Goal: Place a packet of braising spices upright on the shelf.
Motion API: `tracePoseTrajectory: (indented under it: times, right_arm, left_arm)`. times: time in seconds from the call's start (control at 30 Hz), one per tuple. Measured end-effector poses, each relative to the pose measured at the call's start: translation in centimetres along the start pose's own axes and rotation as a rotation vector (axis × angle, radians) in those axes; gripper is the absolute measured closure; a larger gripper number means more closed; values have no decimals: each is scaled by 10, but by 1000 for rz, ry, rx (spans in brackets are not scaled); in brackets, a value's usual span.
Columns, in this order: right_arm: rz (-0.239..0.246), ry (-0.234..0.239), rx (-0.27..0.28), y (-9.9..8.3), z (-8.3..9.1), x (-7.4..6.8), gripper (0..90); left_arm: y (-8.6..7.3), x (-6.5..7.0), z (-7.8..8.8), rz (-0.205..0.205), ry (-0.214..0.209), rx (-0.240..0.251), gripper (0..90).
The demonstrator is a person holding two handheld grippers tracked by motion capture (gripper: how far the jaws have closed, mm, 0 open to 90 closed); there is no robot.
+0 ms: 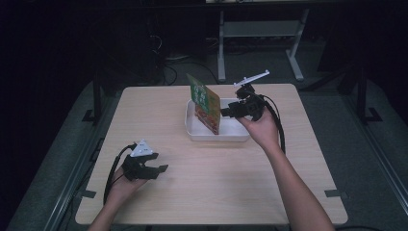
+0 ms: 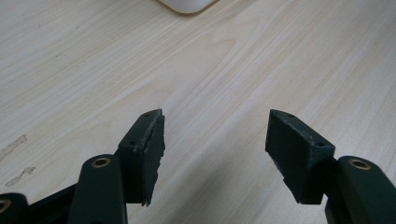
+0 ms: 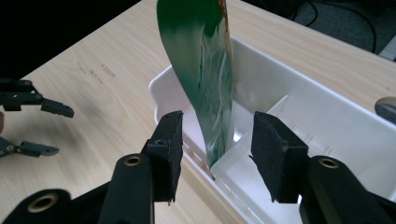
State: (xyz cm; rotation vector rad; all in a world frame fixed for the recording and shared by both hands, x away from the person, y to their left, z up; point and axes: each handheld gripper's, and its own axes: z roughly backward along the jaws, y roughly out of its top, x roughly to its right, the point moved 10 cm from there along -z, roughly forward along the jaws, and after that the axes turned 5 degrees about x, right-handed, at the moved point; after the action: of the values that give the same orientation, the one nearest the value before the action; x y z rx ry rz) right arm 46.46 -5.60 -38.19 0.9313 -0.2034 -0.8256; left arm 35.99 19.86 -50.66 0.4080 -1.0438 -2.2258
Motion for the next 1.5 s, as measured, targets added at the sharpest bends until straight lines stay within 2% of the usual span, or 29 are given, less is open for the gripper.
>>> tracePoseTrajectory:
  times: [0.77, 1.07, 1.5]
  right_arm:
    - [-31, 41, -21, -45, 22, 1, 480]
    - [-35, 49, -29, -75, 35, -1, 471]
    - [-65, 57, -34, -118, 49, -4, 461]
  left_arm:
    - [-1, 1, -1, -12, 1, -16, 365]
    - [-1, 1, -1, -12, 3, -16, 364]
    - [-2, 1, -2, -12, 4, -21, 362]
